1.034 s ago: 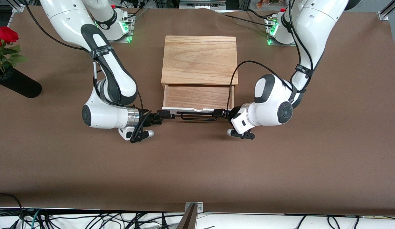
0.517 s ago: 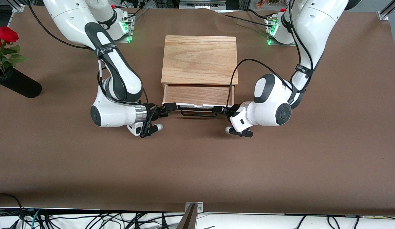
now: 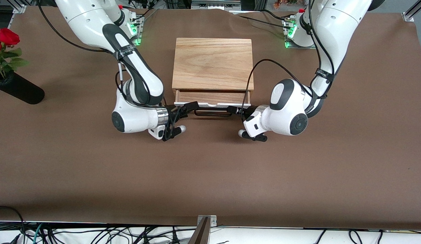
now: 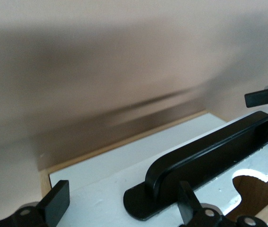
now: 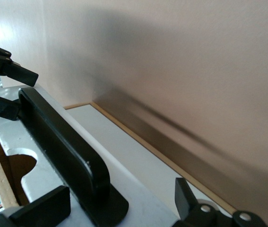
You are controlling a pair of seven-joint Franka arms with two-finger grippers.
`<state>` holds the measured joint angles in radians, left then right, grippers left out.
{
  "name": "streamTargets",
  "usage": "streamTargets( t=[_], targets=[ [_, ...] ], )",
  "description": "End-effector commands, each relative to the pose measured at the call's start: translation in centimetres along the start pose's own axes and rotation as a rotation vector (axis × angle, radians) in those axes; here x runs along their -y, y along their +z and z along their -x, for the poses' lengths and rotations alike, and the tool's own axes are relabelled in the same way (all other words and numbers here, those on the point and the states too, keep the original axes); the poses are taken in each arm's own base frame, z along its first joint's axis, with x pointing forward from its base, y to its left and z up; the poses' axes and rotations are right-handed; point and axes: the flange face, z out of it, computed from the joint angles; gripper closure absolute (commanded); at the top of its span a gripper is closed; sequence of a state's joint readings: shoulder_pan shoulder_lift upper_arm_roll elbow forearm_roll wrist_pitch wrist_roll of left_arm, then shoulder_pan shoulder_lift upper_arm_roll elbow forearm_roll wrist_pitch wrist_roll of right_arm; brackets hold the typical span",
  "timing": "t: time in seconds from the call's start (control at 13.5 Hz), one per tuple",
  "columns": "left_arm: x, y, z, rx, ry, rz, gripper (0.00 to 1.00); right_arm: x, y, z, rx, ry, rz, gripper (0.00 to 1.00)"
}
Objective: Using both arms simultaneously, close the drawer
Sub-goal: 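Push the drawer into the box with the right gripper while the left gripper pushes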
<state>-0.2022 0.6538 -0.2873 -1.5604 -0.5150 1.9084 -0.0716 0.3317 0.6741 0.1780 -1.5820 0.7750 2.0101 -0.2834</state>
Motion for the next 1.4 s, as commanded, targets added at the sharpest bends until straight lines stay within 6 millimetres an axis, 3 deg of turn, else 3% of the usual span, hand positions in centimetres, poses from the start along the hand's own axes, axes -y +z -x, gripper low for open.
streamTargets(
  t=[0.0, 0.44, 1.03, 1.33],
  targets=[
    [-0.2, 0.2, 1.0, 0.087, 0.007, 0.023, 0.00, 0.3, 1.2, 0.7, 0.075, 0.001, -0.034, 0.00],
    [-1.4, 0.4, 1.8, 0.133, -0.039, 0.029, 0.00, 0.1, 1.4, 1.9, 0.172, 0.002, -0.061, 0.00],
    [-2.1, 1.0, 2.4, 0.179, -0.111, 0.047, 0.00, -0.1, 4.9, 2.3, 0.229, 0.004, -0.049, 0.00],
    [-2.0, 1.0, 2.5, 0.183, -0.131, 0.044, 0.00, -0.1, 5.2, 2.3, 0.233, 0.002, -0.050, 0.00]
  ],
)
